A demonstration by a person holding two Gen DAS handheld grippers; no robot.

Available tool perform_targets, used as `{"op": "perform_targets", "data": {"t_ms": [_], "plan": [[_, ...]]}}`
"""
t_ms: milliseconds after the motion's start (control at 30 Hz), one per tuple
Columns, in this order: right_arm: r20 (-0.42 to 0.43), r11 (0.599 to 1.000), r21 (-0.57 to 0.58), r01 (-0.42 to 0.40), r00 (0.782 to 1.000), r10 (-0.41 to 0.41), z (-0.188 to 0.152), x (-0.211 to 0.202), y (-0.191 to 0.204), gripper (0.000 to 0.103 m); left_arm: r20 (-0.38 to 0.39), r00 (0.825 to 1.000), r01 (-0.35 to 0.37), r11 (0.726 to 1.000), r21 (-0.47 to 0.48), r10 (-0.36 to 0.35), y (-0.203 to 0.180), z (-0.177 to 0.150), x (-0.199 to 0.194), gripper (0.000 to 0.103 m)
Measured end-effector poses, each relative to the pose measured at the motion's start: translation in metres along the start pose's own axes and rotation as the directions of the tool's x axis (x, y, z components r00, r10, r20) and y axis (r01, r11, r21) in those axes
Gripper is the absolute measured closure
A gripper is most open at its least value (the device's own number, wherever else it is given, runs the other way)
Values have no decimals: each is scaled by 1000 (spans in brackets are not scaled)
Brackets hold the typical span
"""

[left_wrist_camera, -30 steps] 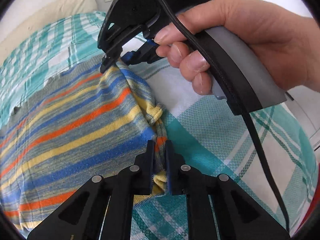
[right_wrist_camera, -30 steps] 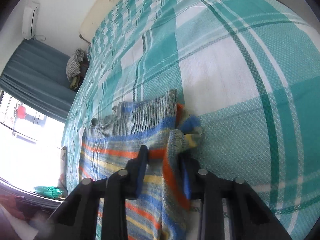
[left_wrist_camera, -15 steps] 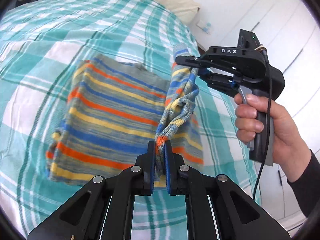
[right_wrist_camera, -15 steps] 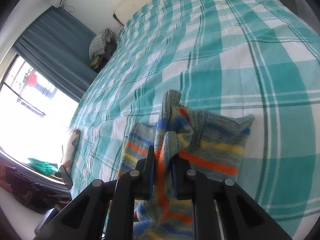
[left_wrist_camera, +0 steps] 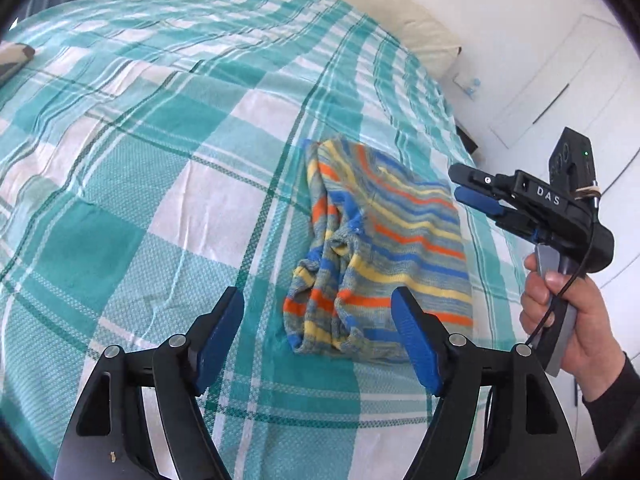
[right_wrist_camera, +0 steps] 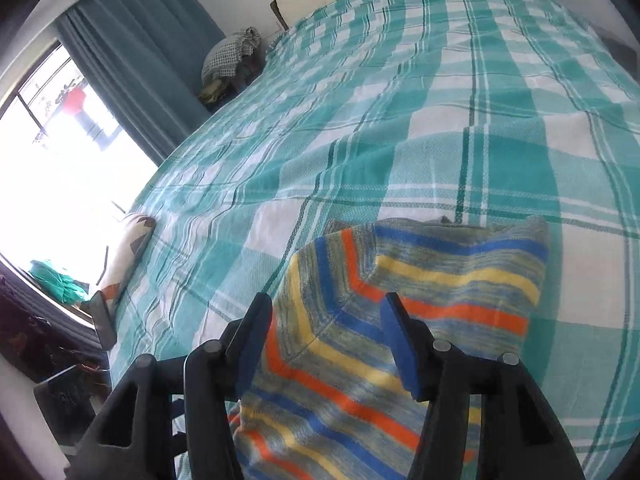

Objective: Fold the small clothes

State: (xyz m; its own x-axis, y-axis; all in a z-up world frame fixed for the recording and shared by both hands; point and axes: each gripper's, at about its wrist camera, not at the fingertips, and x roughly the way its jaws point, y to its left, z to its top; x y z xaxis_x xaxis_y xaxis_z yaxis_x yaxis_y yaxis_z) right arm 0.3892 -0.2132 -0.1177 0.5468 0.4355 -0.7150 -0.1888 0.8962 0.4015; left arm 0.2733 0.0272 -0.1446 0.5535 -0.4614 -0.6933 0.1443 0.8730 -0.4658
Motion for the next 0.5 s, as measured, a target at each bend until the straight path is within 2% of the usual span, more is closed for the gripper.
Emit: {"op": "perform_targets", "data": {"t_ms": [100, 167, 200, 233, 267, 300, 333, 367, 400, 433, 467, 500], "plan": [[24, 990, -115, 86, 996, -84, -32, -42, 6, 51, -19, 999, -33, 995, 93, 35, -23, 6, 20, 26], [9, 979, -178, 101, 995, -100, -69, -58, 16, 61, -22, 995, -89, 986, 141, 93, -31, 19, 42, 26], [-2, 975, -199, 99, 995, -101, -90, -61, 20, 61, -29, 992, -119, 982, 147, 125, -29, 24, 53, 31], [-18, 972, -216, 92, 995, -99, -111, -60, 22, 61, -51, 985, -158, 976, 151, 167, -25, 28, 68, 48], [-44, 971, -228, 76, 995, -89, -128, -53, 23, 63, -97, 971, -201, 968, 150, 217, -18, 32, 86, 55], [-82, 971, -228, 70, 993, -91, -144, -40, 20, 65, -131, 968, -197, 971, 131, 214, -11, 34, 98, 56], [-144, 975, -203, 88, 982, -118, -158, -22, 12, 66, -136, 970, -189, 975, 113, 204, -5, 33, 95, 56], [-163, 980, -168, 104, 978, -132, -167, -13, 4, 66, -139, 968, -193, 975, 113, 208, -6, 34, 89, 56], [-119, 983, -151, 107, 985, -126, -169, -19, 5, 67, -133, 967, -203, 971, 125, 219, -10, 35, 77, 56], [-111, 985, -133, 106, 986, -121, -163, -28, 7, 67, -106, 971, -198, 970, 142, 213, -15, 37, 64, 51], [-96, 990, -109, 90, 990, -101, -156, -38, 7, 67, -70, 977, -186, 969, 160, 199, -20, 37, 51, 46], [-61, 993, -97, 68, 995, -74, -148, -51, 7, 67, -38, 982, -176, 968, 176, 186, -25, 39, 40, 31]]}}
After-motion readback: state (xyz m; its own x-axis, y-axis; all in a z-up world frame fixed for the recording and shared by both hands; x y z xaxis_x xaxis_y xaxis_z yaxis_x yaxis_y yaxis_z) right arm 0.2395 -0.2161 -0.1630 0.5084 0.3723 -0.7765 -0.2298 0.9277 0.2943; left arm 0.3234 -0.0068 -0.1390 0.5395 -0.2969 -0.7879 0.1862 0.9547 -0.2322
